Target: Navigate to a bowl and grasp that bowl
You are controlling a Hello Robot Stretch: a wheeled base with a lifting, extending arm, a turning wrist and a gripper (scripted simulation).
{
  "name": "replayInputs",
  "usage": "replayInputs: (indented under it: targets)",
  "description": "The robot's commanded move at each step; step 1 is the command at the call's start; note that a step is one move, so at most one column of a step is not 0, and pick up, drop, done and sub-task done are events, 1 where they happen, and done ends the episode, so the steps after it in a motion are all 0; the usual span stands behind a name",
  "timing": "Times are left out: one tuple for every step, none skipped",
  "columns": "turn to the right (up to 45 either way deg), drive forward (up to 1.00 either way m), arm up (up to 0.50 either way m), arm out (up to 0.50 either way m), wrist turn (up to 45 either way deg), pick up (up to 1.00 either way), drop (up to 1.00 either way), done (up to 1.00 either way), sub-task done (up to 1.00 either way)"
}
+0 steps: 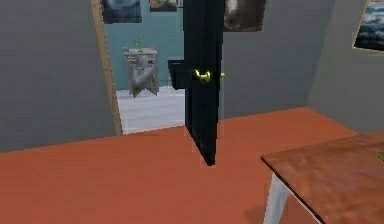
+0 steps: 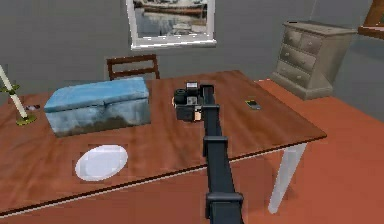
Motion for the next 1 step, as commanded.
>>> replayInputs:
  targets:
    - [0.0, 0.0, 0.0, 0.0, 0.0, 0.0, 0.0, 1.0, 0.0]
